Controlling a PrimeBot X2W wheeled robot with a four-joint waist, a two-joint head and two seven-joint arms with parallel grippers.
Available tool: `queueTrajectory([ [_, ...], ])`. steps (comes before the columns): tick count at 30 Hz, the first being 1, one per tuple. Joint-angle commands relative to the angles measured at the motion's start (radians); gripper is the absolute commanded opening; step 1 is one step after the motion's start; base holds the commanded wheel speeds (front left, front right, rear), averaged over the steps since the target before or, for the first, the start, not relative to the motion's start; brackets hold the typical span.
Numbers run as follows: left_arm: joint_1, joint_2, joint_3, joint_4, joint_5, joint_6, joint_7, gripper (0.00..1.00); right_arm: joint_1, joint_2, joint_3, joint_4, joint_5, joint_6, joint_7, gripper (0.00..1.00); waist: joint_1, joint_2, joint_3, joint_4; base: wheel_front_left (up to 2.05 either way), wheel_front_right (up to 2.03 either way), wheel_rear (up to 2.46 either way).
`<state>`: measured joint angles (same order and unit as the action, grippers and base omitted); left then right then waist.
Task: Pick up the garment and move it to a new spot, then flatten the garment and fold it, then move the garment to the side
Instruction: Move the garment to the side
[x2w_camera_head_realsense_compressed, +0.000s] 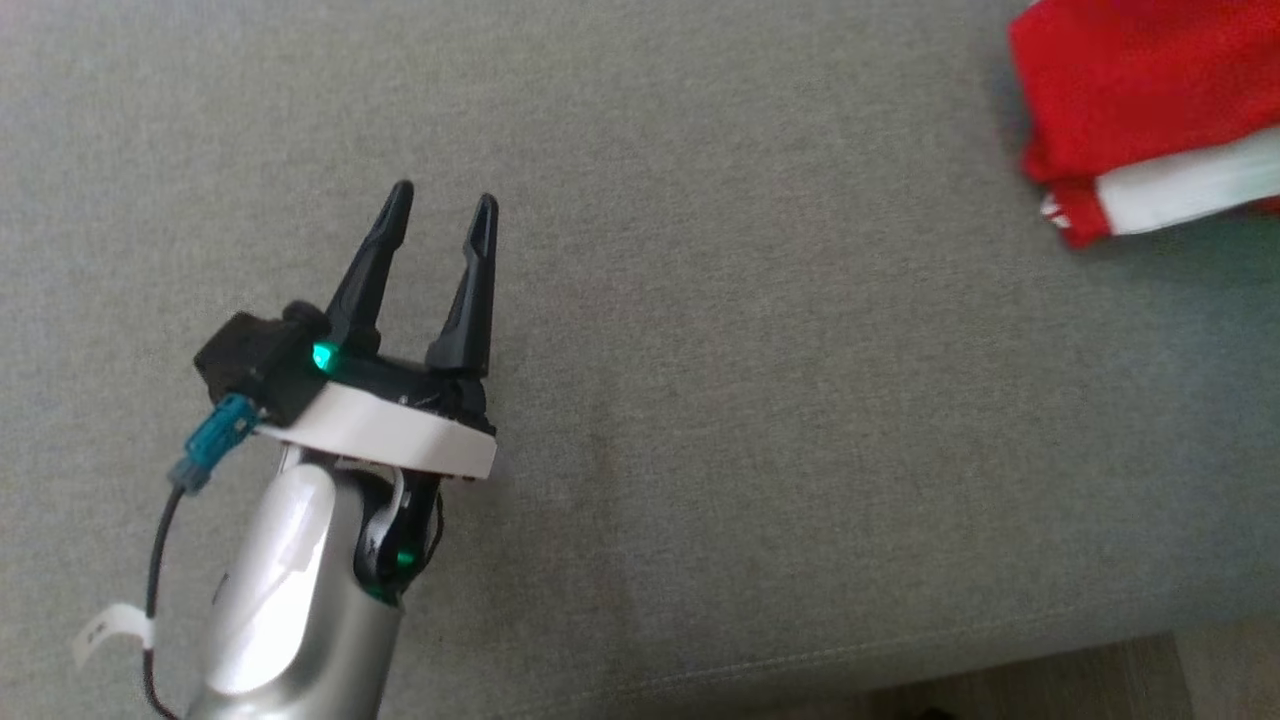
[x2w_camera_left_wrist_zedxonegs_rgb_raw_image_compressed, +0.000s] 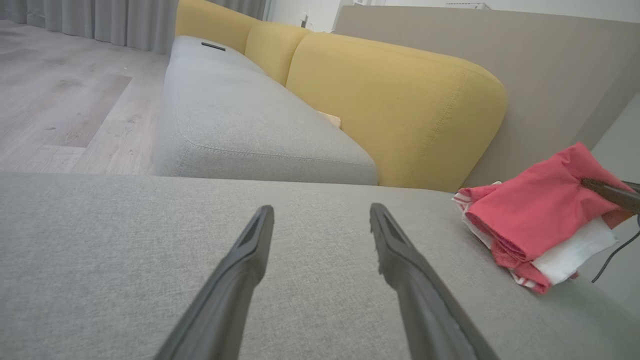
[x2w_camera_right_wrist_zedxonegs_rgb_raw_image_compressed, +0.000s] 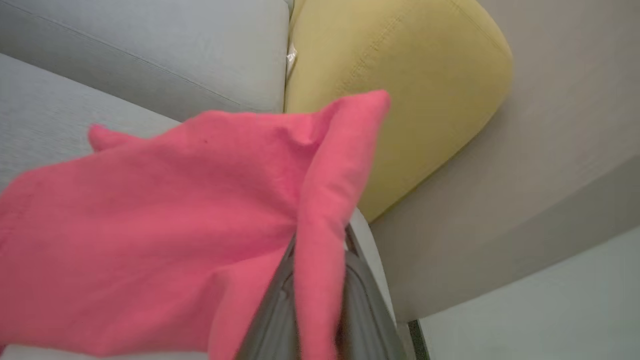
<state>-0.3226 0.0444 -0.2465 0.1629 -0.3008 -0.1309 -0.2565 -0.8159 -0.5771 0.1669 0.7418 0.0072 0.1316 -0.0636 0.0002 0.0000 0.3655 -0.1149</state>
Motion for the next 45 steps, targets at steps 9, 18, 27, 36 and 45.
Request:
queueTrajectory([
  [9,-0.052,0.022,0.021,-0.033,-0.002,0.0,-0.005,1.0,-0.019,-0.021,-0.136,0.067,-0.112,-0.001,0.019,0.0,-0.0002,0.0,0.065,0.019,0.0,0.0,0.0],
  [18,-0.061,0.03,0.012,-0.033,-0.002,0.0,-0.005,1.0,-0.006,0.013,-0.234,0.09,-0.184,-0.001,0.034,0.0,-0.0002,0.0,0.093,0.017,0.0,0.0,0.0],
  [27,-0.058,0.029,0.015,-0.022,-0.006,0.0,-0.005,1.0,0.006,0.063,-0.299,0.07,-0.196,-0.001,0.013,1.0,-0.0002,0.0,0.065,0.014,0.0,0.0,0.0],
  [36,-0.033,0.021,0.045,-0.02,-0.022,0.0,-0.005,1.0,0.044,0.194,-0.261,-0.052,-0.114,-0.001,-0.057,1.0,-0.0002,0.0,-0.041,0.024,0.0,0.0,0.0],
  [45,0.026,0.012,0.096,-0.037,-0.034,0.0,-0.005,1.0,0.225,0.357,-0.158,-0.299,0.072,-0.001,-0.106,1.0,-0.0002,0.0,-0.166,0.052,0.0,0.0,0.0],
])
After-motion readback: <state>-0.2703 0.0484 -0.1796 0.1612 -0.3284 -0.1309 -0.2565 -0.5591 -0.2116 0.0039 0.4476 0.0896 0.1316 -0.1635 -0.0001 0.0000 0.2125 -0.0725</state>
